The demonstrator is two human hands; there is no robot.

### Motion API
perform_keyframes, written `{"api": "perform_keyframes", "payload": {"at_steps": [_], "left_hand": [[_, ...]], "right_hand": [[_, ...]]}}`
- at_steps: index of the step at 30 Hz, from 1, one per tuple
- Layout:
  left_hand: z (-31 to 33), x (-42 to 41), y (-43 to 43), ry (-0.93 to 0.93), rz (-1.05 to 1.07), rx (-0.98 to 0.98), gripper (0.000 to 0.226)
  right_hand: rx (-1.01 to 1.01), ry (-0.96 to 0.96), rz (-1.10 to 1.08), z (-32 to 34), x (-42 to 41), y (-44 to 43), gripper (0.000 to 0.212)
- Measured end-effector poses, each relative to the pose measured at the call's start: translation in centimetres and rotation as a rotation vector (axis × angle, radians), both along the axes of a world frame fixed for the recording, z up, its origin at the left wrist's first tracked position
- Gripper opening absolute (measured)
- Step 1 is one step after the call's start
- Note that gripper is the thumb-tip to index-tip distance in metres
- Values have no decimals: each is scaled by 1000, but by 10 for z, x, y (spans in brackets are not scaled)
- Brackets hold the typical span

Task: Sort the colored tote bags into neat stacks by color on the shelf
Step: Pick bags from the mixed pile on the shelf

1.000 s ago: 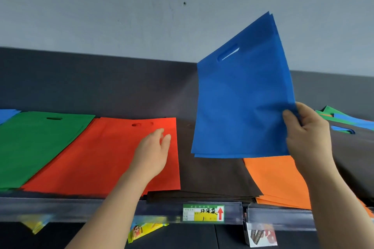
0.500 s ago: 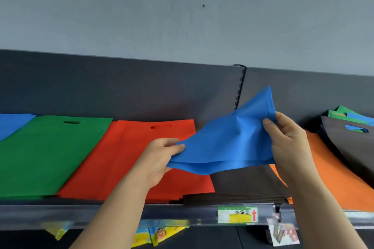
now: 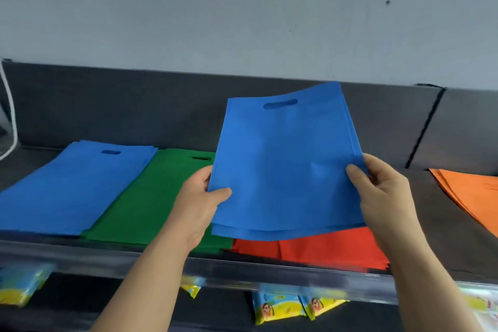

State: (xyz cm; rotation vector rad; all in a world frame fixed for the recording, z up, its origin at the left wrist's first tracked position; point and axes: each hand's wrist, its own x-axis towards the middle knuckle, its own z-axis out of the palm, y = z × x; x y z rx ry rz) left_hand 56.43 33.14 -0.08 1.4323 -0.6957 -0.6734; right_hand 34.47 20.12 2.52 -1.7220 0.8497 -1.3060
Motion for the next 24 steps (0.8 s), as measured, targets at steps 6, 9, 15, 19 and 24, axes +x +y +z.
{"api": "perform_keyframes", "payload": {"at_steps": [6,9,15,19,24], "left_hand": [[-8,49,47,-237,233,109,43],[-11,73,70,-300,346,157,43],[-20,131,116,-412,526,267,42],[-22,177,143,-485,569,329,45],[-20,240,170,-549,567,399,49]], "right_hand": [[-58,178,70,-18,73,10,19],[-49,242,147,-26,113,18,21],[-19,326,244,-43,190,46,19],[0,361,272,-48,240,72,18],[65,435,259,-57,301,110,16]]}}
